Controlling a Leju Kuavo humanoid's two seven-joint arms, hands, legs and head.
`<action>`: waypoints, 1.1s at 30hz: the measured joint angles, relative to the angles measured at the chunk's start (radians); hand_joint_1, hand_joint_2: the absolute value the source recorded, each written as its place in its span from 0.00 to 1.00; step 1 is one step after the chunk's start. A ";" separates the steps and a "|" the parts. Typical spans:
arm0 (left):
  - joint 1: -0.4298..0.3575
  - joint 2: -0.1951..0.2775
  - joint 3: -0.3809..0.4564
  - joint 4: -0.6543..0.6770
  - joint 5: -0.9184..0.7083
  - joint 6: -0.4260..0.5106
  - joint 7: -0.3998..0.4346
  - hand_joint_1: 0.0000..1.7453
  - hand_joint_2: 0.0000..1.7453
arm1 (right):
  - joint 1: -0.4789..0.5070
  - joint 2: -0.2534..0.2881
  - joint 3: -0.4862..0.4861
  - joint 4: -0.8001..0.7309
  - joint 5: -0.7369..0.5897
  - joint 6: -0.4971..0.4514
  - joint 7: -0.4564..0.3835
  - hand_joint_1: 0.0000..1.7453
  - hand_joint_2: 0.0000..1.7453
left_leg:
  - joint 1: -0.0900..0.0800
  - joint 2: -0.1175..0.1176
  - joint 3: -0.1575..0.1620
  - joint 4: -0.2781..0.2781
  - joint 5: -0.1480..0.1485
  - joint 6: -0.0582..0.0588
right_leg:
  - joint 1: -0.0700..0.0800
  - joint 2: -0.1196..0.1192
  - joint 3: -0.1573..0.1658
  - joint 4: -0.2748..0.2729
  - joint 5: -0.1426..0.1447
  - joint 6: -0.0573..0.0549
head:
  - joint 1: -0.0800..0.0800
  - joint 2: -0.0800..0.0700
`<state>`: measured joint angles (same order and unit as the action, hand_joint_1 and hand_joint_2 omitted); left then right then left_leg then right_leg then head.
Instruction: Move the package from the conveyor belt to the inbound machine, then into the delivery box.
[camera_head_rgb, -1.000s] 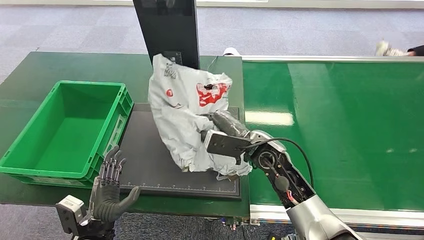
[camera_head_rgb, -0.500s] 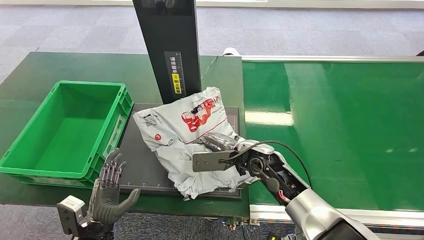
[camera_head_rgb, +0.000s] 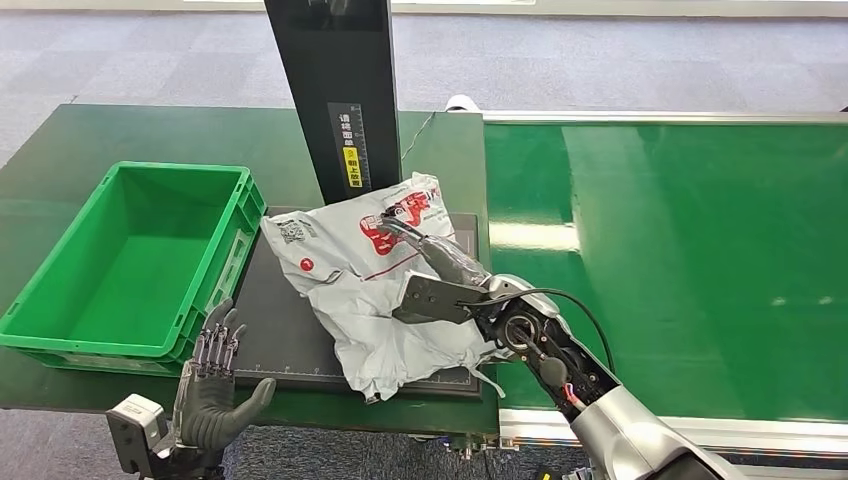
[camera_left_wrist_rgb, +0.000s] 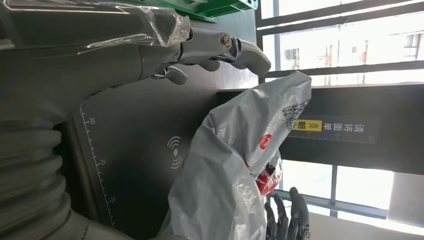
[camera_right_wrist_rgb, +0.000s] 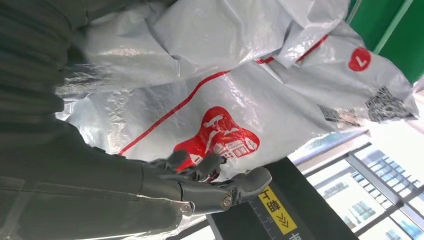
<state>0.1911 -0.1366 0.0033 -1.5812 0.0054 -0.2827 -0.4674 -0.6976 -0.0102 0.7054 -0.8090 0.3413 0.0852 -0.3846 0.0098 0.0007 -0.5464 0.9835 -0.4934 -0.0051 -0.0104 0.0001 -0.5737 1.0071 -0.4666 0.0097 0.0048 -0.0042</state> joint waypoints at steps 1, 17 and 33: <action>0.000 0.000 0.000 0.000 0.001 0.001 0.000 0.00 1.00 | 0.006 0.001 -0.008 -0.009 -0.015 -0.017 -0.010 0.00 1.00 | 0.000 0.000 0.000 0.000 0.000 0.000 | 0.000 0.000 0.000 0.000 0.000 0.000 | 0.000 0.000; 0.028 0.001 0.002 -0.021 0.018 0.034 -0.009 0.00 1.00 | 0.220 0.001 -0.266 -0.411 -0.369 -0.139 -0.139 0.00 1.00 | 0.000 0.000 0.000 0.000 0.000 0.000 | 0.000 0.000 0.000 0.000 0.000 0.000 | 0.000 0.000; 0.050 -0.032 0.054 -0.092 -0.145 0.083 0.018 0.00 1.00 | 0.391 0.042 -0.483 -0.468 -0.460 -0.094 -0.170 0.00 1.00 | 0.000 0.000 0.000 0.000 0.000 0.000 | 0.000 0.000 0.000 0.000 0.000 0.000 | 0.000 0.000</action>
<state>0.2412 -0.1684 0.0576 -1.6731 -0.1400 -0.1999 -0.4496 -0.3061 0.0314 0.2221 -1.2774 -0.1189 -0.0085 -0.5542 0.0098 0.0006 -0.5461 0.9834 -0.4937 -0.0054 -0.0104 0.0001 -0.5739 1.0068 -0.4667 0.0097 0.0046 -0.0042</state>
